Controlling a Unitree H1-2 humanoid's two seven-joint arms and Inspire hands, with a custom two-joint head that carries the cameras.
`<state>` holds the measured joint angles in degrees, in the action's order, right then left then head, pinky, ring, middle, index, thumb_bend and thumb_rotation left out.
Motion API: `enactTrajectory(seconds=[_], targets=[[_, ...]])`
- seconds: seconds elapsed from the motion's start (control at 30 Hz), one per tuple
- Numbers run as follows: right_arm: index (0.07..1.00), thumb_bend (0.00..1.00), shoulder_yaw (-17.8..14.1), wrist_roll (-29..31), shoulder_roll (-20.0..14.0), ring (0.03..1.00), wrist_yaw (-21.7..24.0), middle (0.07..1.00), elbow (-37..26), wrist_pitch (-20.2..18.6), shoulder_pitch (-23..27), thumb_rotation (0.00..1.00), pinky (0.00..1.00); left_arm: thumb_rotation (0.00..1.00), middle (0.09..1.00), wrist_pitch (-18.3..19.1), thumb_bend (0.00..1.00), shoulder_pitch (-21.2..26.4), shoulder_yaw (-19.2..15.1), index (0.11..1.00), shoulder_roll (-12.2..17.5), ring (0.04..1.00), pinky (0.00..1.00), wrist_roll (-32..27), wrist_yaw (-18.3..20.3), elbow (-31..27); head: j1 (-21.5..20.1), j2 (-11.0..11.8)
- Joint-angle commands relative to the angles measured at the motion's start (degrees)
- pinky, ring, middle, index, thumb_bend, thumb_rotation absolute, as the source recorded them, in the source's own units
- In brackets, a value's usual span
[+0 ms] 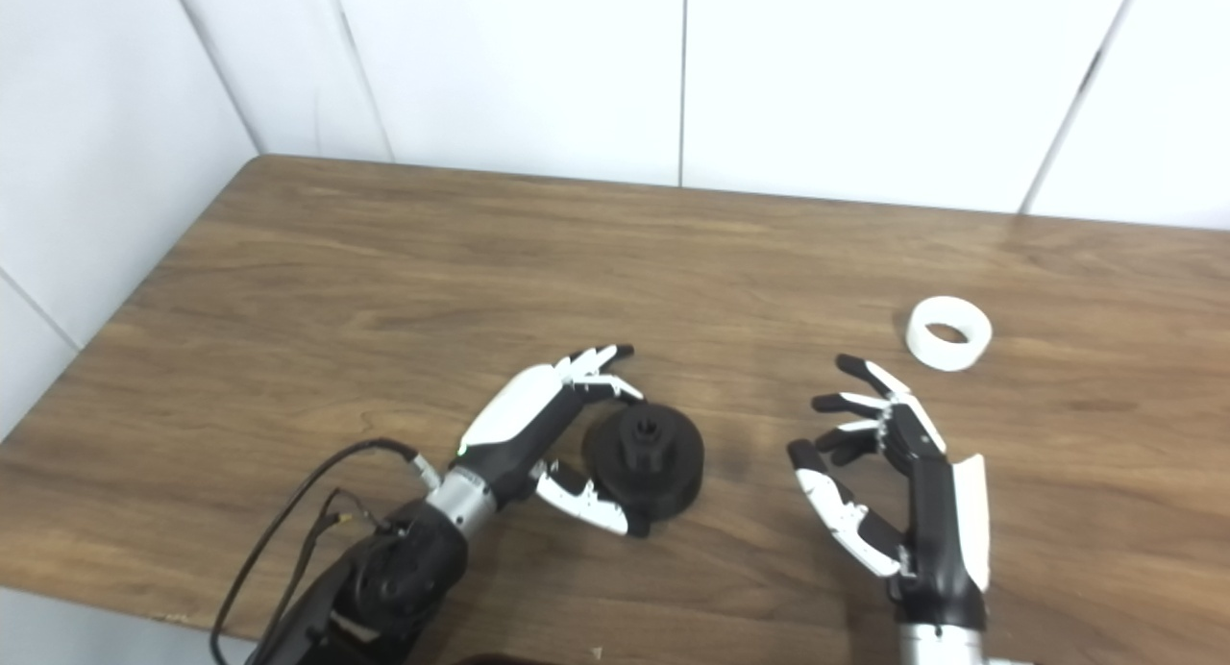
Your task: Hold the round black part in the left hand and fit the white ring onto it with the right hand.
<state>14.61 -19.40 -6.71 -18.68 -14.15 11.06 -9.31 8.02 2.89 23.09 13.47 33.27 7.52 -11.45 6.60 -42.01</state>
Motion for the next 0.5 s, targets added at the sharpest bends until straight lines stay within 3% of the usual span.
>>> enactTrajectory(seconds=[0.0, 0.13, 0.37, 0.47], targets=[[0.779, 0.44, 0.2, -1.0, 7.5, 0.487, -1.4, 0.622, -2.1, 0.4, -1.7, 0.36, 0.40, 0.26, 0.982, -0.4, 0.97, -0.1, 0.6, 0.584, 0.0, 1.000, 1.00, 1.1, 1.4, -2.6, 0.0, -0.1], [0.778, 0.44, 0.8, -1.1, 8.1, 0.485, -1.6, 0.620, -2.6, -0.3, -1.6, 0.35, 0.40, 0.25, 0.978, -0.8, 0.99, -1.4, 1.5, 0.579, -0.2, 1.000, 1.00, 2.6, 2.5, -4.8, -2.3, -0.7], [0.779, 0.45, 1.2, -1.9, 8.1, 0.486, -2.5, 0.629, -2.6, -0.3, -1.4, 0.42, 0.38, 0.21, 0.979, -1.1, 0.97, -2.9, 2.3, 0.587, -0.6, 1.000, 1.00, 4.2, 3.5, -6.4, -3.6, -1.1], [0.778, 0.43, 0.7, -2.4, 7.8, 0.483, -3.2, 0.619, -2.4, -0.3, -1.2, 0.39, 0.39, 0.23, 0.982, -2.1, 0.96, -3.1, 2.3, 0.586, -0.8, 1.000, 1.00, 4.0, 3.3, -6.2, -4.8, -1.2]])
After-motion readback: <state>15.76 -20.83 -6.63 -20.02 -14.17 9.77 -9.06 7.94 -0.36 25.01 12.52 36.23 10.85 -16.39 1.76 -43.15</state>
